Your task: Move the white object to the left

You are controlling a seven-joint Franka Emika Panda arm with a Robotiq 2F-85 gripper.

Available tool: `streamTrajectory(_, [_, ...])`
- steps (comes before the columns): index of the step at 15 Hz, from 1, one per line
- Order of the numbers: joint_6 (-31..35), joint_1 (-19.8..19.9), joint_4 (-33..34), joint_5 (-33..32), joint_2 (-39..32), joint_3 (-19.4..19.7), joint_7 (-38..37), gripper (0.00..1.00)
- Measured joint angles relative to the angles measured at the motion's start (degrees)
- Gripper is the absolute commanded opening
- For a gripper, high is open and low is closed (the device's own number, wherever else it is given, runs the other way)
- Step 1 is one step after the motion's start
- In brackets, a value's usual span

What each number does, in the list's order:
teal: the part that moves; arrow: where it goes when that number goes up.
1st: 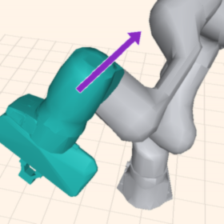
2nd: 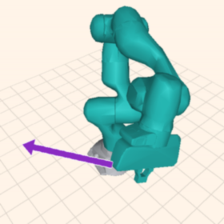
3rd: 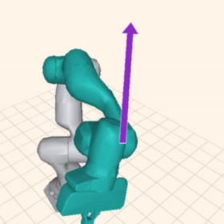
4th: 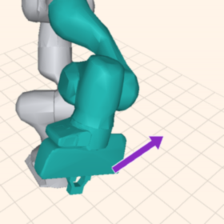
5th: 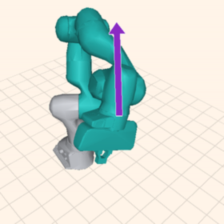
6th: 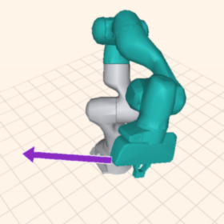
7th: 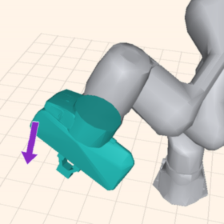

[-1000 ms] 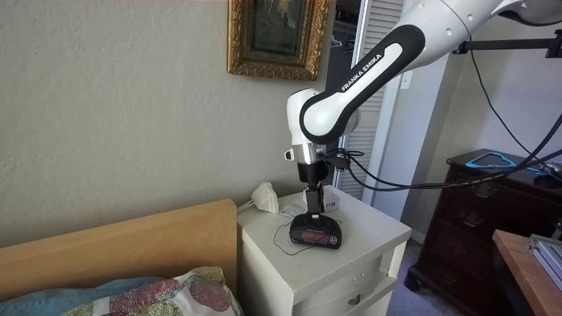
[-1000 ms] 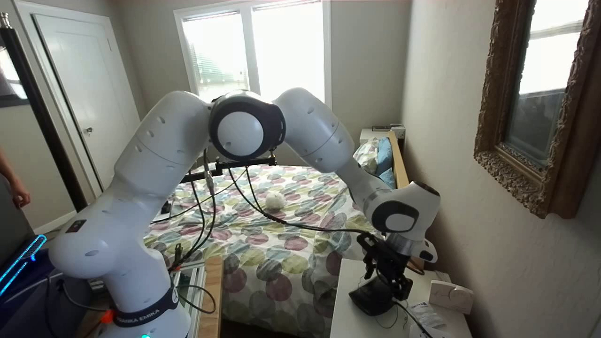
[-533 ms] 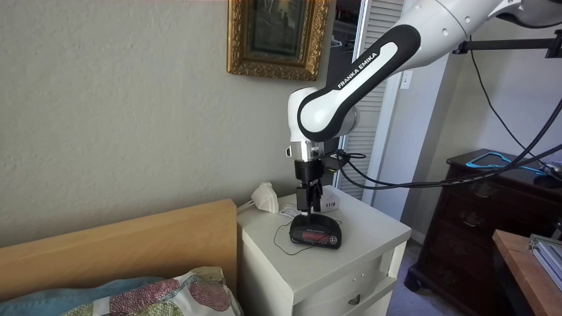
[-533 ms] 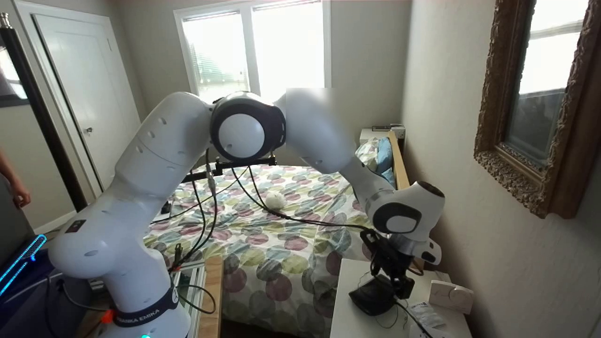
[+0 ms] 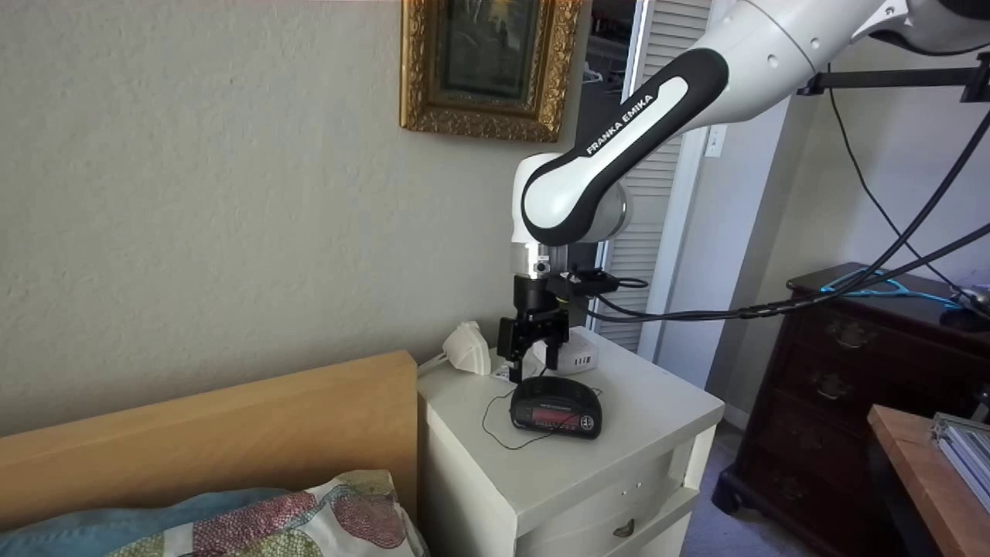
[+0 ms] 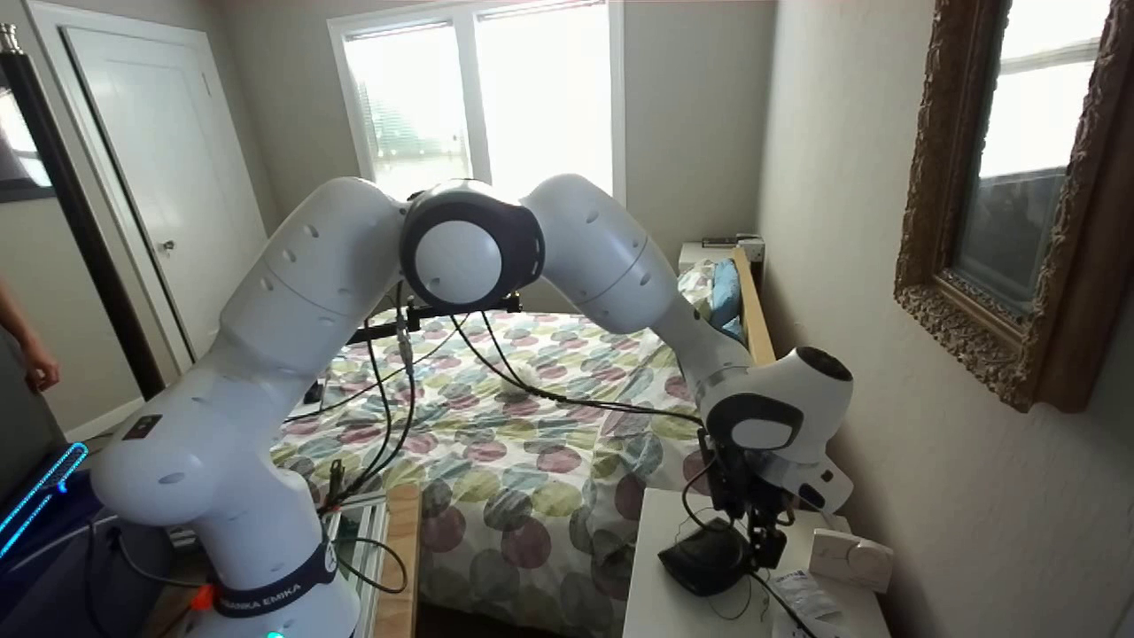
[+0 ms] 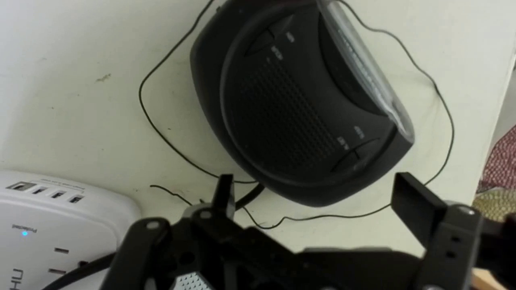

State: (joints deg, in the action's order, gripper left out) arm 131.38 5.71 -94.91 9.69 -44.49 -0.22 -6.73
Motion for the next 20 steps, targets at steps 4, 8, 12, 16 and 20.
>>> streamTrajectory(4, [4.51, -0.19, 0.0, 1.51, -0.5, 1.3, -8.82, 1.0])
streamTrajectory(8, [6.91, -0.36, -0.09, 2.46, -0.67, 3.03, -16.74, 1.0])
streamTrajectory(12, [6.91, -0.84, -0.64, 2.53, -0.67, 4.0, -20.3, 1.0])
streamTrajectory(16, [7.71, -0.99, -0.7, 2.53, -0.66, 3.42, -18.83, 1.0])
streamTrajectory(20, [11.24, -1.55, -0.19, 2.53, -0.47, 2.94, -17.51, 1.0])
